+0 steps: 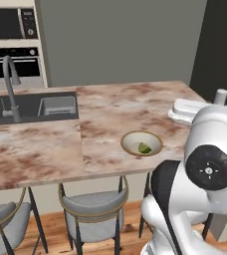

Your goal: There is a bowl on the dining counter. Grab a lemon wedge from the fridge and place it in the bowl. Then get the liquor bottle and glass cup from the cabinet and place them next to the bowl.

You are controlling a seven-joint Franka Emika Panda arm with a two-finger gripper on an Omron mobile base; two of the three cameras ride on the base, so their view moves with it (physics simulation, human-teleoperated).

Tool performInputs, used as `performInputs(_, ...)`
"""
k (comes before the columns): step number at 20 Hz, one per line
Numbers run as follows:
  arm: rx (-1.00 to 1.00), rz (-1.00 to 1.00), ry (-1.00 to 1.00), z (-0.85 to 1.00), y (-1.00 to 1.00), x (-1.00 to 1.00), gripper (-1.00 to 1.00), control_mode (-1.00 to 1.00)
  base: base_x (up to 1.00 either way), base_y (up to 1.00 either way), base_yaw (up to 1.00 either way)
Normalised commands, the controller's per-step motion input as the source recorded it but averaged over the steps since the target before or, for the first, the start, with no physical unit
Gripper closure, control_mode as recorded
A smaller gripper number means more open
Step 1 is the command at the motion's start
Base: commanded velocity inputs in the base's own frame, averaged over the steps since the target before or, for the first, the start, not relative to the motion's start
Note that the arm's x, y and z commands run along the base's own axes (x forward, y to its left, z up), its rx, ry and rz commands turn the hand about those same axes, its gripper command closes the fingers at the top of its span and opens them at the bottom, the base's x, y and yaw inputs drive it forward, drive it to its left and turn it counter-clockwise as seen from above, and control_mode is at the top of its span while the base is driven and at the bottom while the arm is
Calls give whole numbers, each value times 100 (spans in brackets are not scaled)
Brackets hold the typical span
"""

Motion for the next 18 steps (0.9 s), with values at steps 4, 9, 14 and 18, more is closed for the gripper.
performInputs(4,6,39,0,-21,-64,62,100,-100,0,0,0)
performInputs(9,0,61,0,-19,-60,56,100,-100,0,0,0)
performInputs(14,0,74,0,-15,-34,55,100,-100,0,0,0)
performInputs(18,-1,76,0,-17,-28,44,100,-100,0,0,0)
